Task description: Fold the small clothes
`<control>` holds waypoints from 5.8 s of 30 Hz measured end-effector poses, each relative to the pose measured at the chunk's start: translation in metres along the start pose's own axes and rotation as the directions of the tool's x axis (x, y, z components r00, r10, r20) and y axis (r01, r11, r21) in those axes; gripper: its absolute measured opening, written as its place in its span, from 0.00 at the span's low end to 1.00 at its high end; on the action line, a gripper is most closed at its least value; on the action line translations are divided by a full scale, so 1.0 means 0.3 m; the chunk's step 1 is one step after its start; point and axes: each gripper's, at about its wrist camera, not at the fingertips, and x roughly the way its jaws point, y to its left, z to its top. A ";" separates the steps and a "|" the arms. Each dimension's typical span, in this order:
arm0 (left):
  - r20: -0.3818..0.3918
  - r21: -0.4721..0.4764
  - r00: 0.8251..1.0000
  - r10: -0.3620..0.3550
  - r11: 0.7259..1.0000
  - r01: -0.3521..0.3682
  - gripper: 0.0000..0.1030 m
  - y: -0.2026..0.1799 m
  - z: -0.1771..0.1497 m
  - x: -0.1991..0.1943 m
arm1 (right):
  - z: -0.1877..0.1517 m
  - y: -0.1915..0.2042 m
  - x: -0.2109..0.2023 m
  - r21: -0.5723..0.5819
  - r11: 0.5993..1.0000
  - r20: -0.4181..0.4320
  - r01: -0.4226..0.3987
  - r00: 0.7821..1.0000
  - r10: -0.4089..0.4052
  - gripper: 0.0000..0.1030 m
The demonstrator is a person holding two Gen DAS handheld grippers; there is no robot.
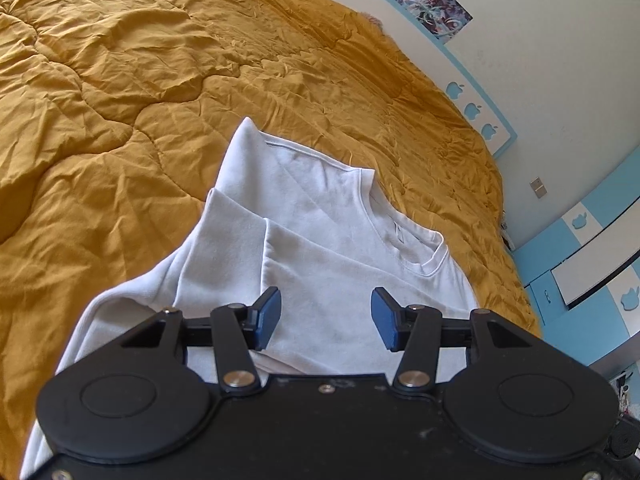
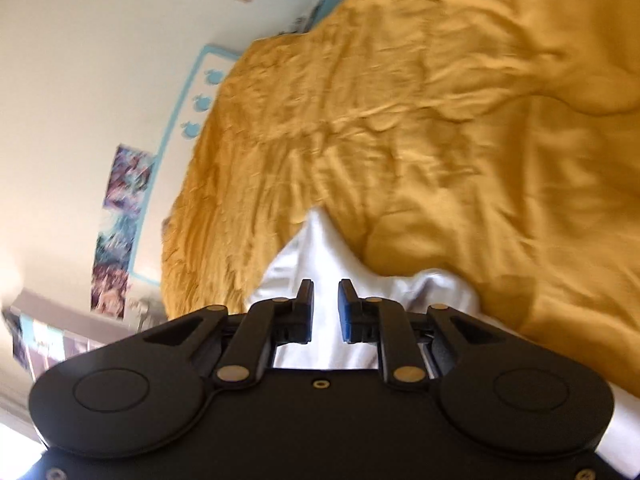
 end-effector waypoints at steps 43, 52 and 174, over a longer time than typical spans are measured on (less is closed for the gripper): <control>-0.246 -0.127 0.958 -0.150 0.984 0.122 0.52 0.460 -0.432 -0.862 | -0.028 -0.356 -0.624 -0.371 0.925 -0.526 -0.086 0.840 -0.134 0.64; -0.260 -0.258 0.937 -0.233 0.952 0.165 0.45 0.470 -0.463 -0.843 | -0.059 -0.371 -0.608 -0.319 0.943 -0.544 -0.093 0.833 -0.102 0.66; -0.033 -0.301 0.999 -0.043 0.953 0.031 0.15 0.333 -0.282 -0.803 | 0.053 -0.312 -0.545 -0.083 0.994 -0.146 0.073 0.986 -0.085 0.35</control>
